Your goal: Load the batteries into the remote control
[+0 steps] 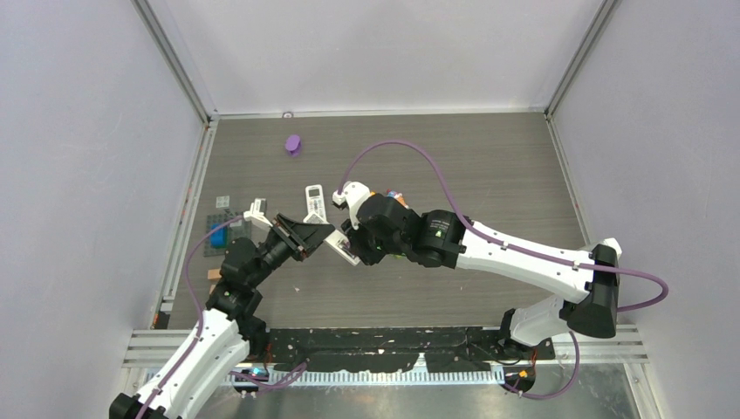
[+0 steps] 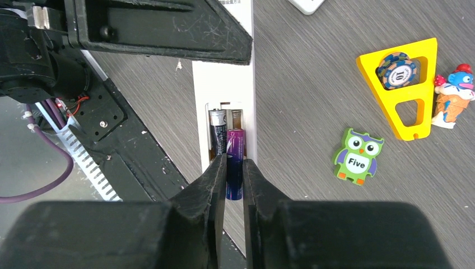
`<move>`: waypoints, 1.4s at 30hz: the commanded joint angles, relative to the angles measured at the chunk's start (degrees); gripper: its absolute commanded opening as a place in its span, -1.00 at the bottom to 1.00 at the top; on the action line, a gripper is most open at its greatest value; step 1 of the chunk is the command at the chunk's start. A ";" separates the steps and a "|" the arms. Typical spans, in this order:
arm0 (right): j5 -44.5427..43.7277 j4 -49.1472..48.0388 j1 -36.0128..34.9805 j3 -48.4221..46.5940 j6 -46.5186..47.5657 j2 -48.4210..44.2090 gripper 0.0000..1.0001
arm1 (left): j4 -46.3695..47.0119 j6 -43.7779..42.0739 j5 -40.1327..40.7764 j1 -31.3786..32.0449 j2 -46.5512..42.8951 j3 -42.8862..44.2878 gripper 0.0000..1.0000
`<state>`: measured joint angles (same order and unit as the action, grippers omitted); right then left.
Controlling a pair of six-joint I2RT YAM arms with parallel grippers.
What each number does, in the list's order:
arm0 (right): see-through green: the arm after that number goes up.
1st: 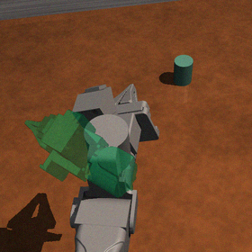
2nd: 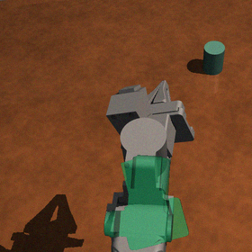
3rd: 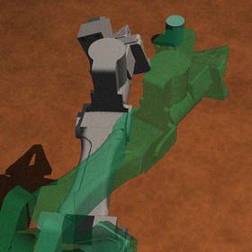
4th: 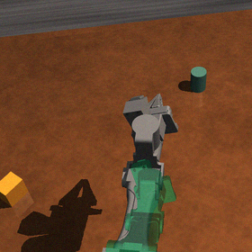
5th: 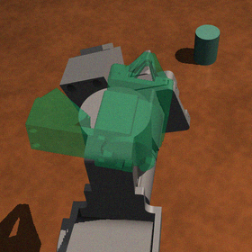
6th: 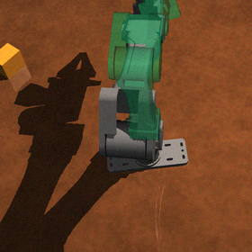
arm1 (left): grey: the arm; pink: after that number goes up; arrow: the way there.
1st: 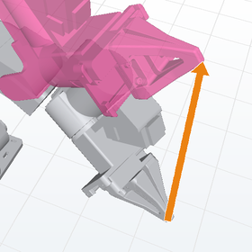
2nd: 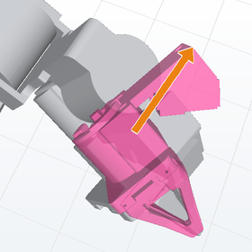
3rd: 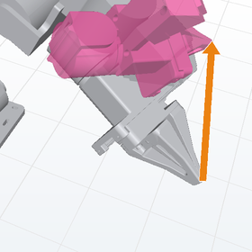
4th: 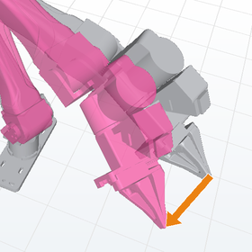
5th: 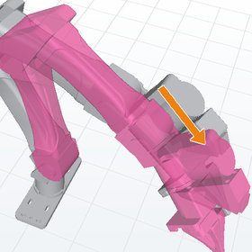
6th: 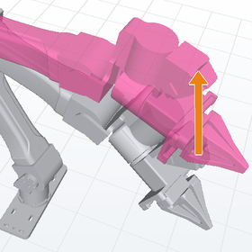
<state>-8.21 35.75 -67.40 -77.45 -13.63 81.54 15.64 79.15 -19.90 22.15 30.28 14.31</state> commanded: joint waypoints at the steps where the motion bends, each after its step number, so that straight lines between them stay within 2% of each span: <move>1: -2.36 -0.20 -0.28 -2.83 0.24 -0.54 -0.39 | 2.54 1.15 0.23 0.08 -0.85 0.50 -1.00; 3: -2.16 -0.62 -0.31 -2.85 0.13 -1.01 -0.31 | 2.63 1.31 0.01 0.08 -0.69 0.55 -1.00; 9: -1.29 -1.00 -0.26 -3.61 -0.48 -1.41 -0.24 | 3.34 1.79 -0.14 0.08 -0.25 0.39 -1.00; 11: -1.35 -1.62 -0.20 -3.27 -1.37 -2.56 -0.13 | 3.36 1.99 -0.14 0.08 -0.26 0.33 -1.00; 14: -1.76 -4.37 0.13 -0.83 -4.34 -6.16 0.18 | 3.58 3.32 0.03 0.08 -0.34 0.21 -1.00; 18: -1.90 -9.61 1.15 4.55 -8.74 -11.45 0.26 | 4.46 7.34 0.53 0.08 -0.99 -0.52 -1.00; 21: -2.03 -14.35 1.50 9.52 -11.92 -14.99 0.19 | 5.21 12.25 1.33 0.08 -1.67 -1.76 -1.00; 24: -0.10 -21.04 1.56 15.37 -12.66 -19.11 -0.04 | 7.42 16.08 2.26 0.08 -2.43 -3.30 -1.00; 27: 2.91 -22.51 1.62 16.51 -12.47 -20.11 -0.29 | 7.30 17.56 2.73 0.08 -3.31 -3.58 -1.00; 30: 4.33 -21.52 1.61 16.02 -12.63 -19.20 -0.43 | 7.55 18.64 3.38 0.08 -4.31 -3.81 -1.00; 42: 3.49 -20.19 1.57 14.02 -13.27 -15.17 -0.63 | 5.28 16.08 2.23 0.10 -5.93 -1.48 -1.00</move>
<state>-3.88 17.74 -65.82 -60.86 -26.35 65.78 18.63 96.86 -16.99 22.15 25.52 10.15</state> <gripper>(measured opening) 0.204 0.251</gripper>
